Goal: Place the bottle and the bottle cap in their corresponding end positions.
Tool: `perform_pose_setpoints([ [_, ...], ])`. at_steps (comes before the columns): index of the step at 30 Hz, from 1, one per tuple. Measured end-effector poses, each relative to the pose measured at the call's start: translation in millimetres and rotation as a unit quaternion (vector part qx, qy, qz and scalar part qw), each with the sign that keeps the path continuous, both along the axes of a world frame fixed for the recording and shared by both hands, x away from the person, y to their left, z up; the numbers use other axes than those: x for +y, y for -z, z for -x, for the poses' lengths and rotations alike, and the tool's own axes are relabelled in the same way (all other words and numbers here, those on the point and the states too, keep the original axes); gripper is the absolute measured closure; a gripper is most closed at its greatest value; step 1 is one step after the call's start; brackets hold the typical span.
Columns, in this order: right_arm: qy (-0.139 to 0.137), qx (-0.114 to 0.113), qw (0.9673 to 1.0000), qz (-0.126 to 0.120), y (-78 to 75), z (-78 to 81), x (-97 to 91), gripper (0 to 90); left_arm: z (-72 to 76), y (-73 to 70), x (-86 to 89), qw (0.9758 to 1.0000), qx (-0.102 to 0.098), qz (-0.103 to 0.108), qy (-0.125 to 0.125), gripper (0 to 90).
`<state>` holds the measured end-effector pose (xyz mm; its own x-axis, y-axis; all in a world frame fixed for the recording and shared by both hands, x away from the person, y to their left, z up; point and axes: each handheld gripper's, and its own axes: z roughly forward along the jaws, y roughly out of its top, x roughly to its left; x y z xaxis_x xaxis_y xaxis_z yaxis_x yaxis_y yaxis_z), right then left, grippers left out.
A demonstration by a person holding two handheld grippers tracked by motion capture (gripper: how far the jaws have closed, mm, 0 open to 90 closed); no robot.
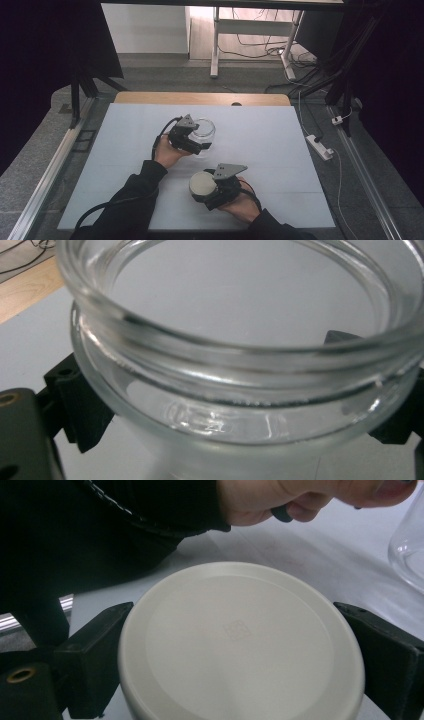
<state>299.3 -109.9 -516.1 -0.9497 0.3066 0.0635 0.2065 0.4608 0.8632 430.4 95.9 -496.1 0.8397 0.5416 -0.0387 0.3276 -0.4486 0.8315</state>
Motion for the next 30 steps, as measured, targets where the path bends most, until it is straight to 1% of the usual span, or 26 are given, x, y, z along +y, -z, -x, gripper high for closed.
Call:
perform_pose_setpoints([
  [6,0.002,0.003,0.9999,0.014,8.9,-2.1,4.5,7.1,-2.9,5.0,2.4,1.0,0.003,-0.001,-0.006,7.7],
  [10,0.006,0.009,0.9997,0.023,14.8,-5.2,5.1,7.1,-5.0,9.4,2.1,1.0,0.006,-0.003,-0.007,7.6],
  [14,0.01,0.01,0.9994,0.032,18.9,-7.8,5.3,7.1,-6.5,12.8,1.6,0.9999,0.007,-0.004,-0.008,7.6],
  [25,0.017,0.024,0.9979,0.057,20.8,-11.1,9.7,7.1,-8.7,19.8,0.1,0.9999,0.007,-0.011,-0.01,7.6],
  [30,0.022,0.023,0.9968,0.073,21.9,-11.5,12.5,7.0,-9.4,22.3,-1.1,0.9998,0.007,-0.016,-0.008,7.6],
])
